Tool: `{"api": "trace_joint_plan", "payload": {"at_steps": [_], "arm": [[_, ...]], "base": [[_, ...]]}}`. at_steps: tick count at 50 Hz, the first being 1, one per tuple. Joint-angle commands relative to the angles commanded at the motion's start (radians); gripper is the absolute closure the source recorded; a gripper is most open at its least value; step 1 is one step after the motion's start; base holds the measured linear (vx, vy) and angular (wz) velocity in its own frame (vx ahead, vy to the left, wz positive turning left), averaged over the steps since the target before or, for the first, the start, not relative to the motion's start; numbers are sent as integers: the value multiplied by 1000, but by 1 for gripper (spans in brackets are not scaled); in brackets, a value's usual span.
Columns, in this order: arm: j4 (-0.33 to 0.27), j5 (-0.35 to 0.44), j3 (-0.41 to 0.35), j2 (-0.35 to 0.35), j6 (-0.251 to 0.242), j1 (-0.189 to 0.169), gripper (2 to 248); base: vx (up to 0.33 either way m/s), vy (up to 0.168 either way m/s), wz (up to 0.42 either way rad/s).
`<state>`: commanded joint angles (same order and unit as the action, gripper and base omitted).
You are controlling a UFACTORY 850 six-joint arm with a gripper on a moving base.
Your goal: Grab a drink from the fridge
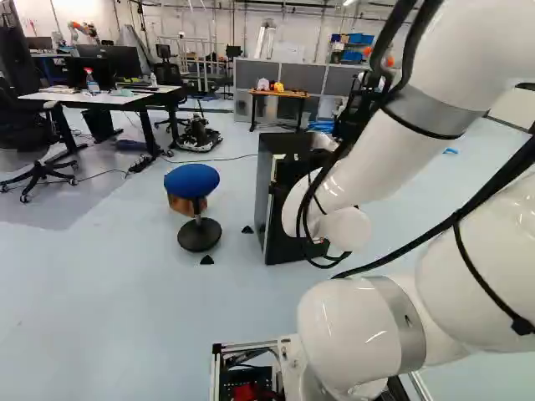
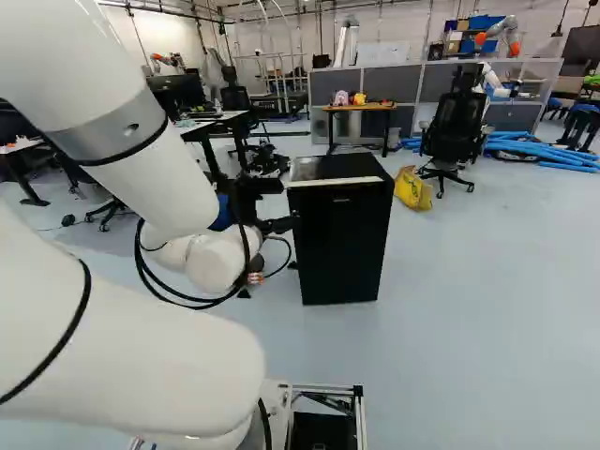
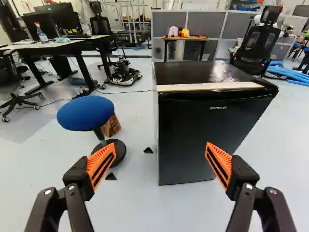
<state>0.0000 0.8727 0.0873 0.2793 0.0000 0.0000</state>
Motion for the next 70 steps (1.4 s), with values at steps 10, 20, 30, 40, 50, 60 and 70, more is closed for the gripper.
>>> {"api": "trace_joint_plan", "payload": {"at_steps": [10,20,30,40,50,60,70], "arm": [[0,0,0,0,0,0,3],[0,0,0,0,0,0,3],[0,0,0,0,0,0,3],[0,0,0,0,0,0,3],[0,0,0,0,0,0,3],[0,0,0,0,0,0,3],[0,0,0,0,0,0,3]], "base": [[68,-94,5],[65,-93,3],[68,-96,2],[67,-95,9],[58,-76,88],[39,-41,208],[33,-36,190]]}}
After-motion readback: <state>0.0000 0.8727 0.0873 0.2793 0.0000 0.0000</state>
